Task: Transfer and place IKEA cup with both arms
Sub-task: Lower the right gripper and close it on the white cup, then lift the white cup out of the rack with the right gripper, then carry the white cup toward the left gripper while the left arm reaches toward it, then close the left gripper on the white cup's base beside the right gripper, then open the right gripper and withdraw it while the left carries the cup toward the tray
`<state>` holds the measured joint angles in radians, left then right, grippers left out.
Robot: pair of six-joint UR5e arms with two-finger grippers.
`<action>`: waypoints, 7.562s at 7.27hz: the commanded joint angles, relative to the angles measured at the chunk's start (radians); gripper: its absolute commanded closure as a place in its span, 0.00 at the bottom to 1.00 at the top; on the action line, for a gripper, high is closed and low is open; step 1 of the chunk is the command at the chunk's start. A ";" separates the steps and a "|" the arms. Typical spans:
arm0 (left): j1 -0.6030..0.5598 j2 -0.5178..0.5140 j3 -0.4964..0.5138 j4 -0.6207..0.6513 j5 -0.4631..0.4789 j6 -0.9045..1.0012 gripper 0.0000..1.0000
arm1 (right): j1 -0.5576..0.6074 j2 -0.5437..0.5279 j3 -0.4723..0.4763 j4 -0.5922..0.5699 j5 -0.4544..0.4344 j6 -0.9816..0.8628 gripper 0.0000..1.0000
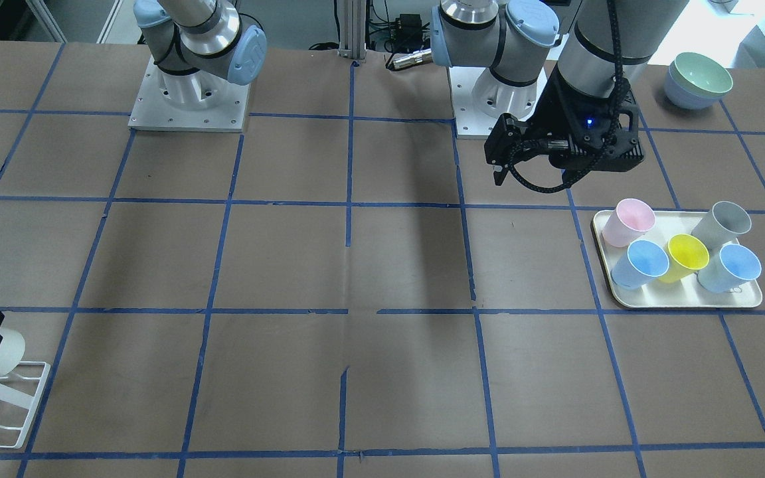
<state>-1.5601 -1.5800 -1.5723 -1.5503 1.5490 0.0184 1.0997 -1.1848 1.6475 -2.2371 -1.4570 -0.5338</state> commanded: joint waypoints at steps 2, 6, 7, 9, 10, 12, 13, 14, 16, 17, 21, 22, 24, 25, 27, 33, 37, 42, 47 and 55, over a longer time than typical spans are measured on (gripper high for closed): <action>0.000 0.002 0.000 -0.001 0.000 0.000 0.00 | -0.001 -0.003 0.000 0.005 -0.017 -0.002 0.77; 0.000 0.002 0.000 -0.001 -0.001 0.000 0.00 | -0.001 -0.033 -0.026 0.027 -0.049 -0.005 0.94; 0.000 0.002 0.000 -0.001 -0.001 0.000 0.00 | -0.001 -0.050 -0.026 0.028 -0.060 -0.005 0.94; 0.002 0.002 0.000 0.001 -0.003 0.000 0.00 | -0.001 -0.085 -0.028 0.059 -0.062 -0.009 0.94; 0.008 0.002 0.000 -0.001 -0.006 0.011 0.00 | -0.001 -0.105 -0.028 0.080 -0.062 -0.009 0.94; 0.070 0.002 0.000 -0.014 -0.106 0.113 0.00 | -0.001 -0.160 -0.028 0.134 -0.075 -0.026 0.93; 0.113 0.002 -0.002 -0.036 -0.142 0.226 0.00 | -0.001 -0.180 -0.028 0.134 -0.098 -0.066 0.93; 0.156 0.003 -0.005 -0.087 -0.176 0.335 0.00 | 0.000 -0.209 -0.026 0.149 -0.098 -0.072 0.93; 0.277 -0.005 -0.027 -0.193 -0.357 0.476 0.00 | 0.041 -0.300 -0.023 0.302 -0.031 -0.061 0.96; 0.326 -0.008 -0.049 -0.235 -0.435 0.542 0.00 | 0.089 -0.343 -0.023 0.392 0.050 -0.057 0.96; 0.532 -0.029 -0.190 -0.300 -0.603 0.868 0.00 | 0.421 -0.369 -0.021 0.481 0.340 0.459 1.00; 0.544 -0.031 -0.239 -0.300 -0.677 0.883 0.00 | 0.524 -0.368 -0.018 0.434 0.346 0.574 1.00; 0.517 -0.041 -0.320 -0.300 -0.881 0.882 0.00 | 0.574 -0.363 -0.012 0.410 0.583 0.724 1.00; 0.473 -0.031 -0.318 -0.301 -0.948 0.870 0.00 | 0.572 -0.358 -0.008 0.410 0.703 0.726 1.00; 0.378 0.002 -0.298 -0.335 -1.113 0.819 0.00 | 0.513 -0.314 0.011 0.422 0.997 0.723 1.00; 0.218 0.028 -0.125 -0.399 -1.424 0.559 0.00 | 0.423 -0.248 0.187 0.416 1.434 0.584 1.00; 0.198 0.002 -0.100 -0.396 -1.439 0.534 0.00 | 0.453 -0.256 0.175 0.415 1.437 0.624 1.00; 0.181 0.011 -0.114 -0.398 -1.402 0.485 0.35 | 0.463 -0.251 0.173 0.415 1.449 0.627 1.00; 0.179 0.006 -0.132 -0.399 -1.374 0.483 0.85 | 0.463 -0.253 0.173 0.415 1.451 0.640 0.77; 0.204 0.017 -0.106 -0.273 -1.033 0.451 1.00 | 0.333 -0.251 0.138 0.403 1.417 0.777 0.00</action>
<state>-1.3651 -1.5666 -1.6832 -1.8994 0.3559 0.4919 1.4830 -1.4321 1.7927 -1.8275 -0.0337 0.2022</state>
